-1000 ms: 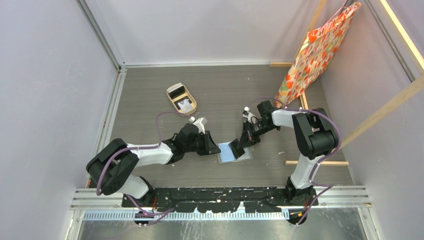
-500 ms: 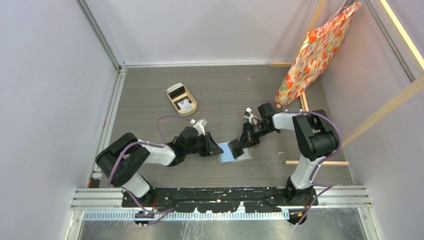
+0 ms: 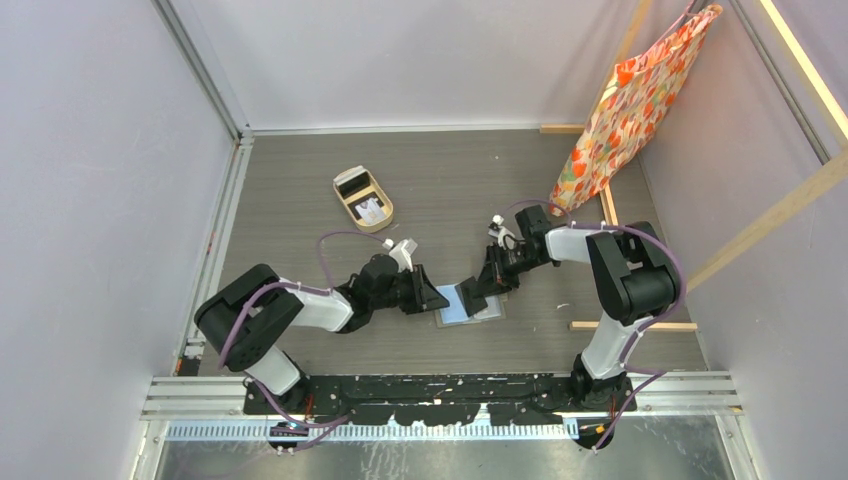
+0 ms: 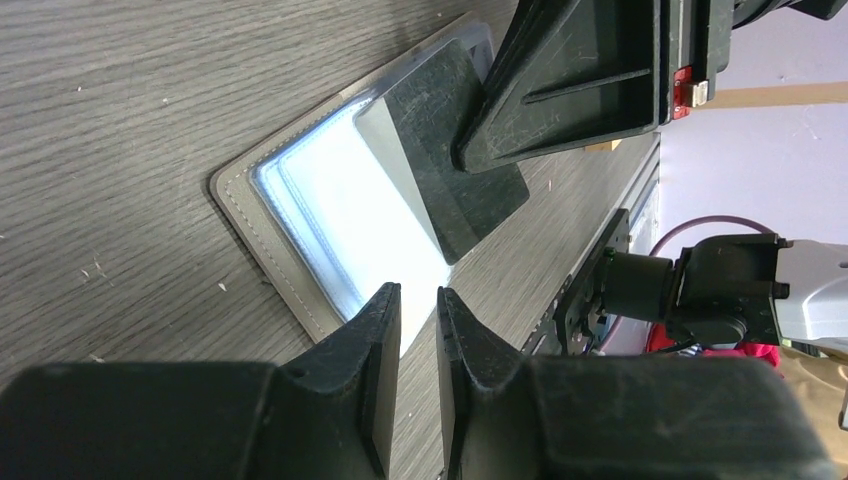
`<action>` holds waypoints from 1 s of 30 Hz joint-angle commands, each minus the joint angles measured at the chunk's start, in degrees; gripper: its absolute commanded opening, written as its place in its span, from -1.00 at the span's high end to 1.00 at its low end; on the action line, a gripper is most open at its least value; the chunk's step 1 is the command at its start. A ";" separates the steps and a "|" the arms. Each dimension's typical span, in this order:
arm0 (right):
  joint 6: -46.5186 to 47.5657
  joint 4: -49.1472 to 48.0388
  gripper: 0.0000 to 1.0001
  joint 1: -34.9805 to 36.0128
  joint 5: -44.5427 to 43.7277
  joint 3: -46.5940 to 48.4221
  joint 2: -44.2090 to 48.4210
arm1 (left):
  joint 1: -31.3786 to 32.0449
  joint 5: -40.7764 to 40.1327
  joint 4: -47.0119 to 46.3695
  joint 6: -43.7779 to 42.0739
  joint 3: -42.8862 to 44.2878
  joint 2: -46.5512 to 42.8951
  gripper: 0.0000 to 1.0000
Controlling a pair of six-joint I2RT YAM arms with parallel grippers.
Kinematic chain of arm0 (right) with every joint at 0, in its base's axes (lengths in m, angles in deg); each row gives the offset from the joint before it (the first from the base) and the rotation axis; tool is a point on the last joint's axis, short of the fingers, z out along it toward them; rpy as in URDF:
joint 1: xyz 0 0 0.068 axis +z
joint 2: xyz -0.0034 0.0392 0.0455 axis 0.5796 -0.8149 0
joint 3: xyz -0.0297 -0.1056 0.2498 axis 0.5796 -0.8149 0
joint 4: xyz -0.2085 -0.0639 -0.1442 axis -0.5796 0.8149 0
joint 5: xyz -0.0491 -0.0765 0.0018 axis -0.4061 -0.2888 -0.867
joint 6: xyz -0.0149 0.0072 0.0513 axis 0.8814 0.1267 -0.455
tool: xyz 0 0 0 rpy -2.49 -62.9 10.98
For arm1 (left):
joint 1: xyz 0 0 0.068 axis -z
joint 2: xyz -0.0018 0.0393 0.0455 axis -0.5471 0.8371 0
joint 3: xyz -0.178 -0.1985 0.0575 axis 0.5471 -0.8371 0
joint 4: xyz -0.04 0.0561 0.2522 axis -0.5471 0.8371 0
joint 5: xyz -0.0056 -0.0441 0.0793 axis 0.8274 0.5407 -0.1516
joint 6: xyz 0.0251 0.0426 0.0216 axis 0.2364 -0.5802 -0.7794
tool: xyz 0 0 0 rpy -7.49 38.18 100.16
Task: Put the credit cards into the card holder
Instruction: Insert the credit card into the card holder.
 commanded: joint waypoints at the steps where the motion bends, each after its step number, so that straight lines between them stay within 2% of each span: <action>1: 1.03 -1.03 0.64 0.91 -3.24 0.32 2.41 | 0.55 0.74 -1.77 -0.69 1.56 0.74 0.57; 23: 5.95 5.12 0.52 3.86 -5.21 4.36 2.86 | 0.65 1.82 -2.44 -0.81 2.59 2.71 0.56; 30: 7.37 7.21 0.41 3.82 -5.97 5.64 3.36 | 0.65 1.81 -2.29 -0.83 2.47 2.46 0.57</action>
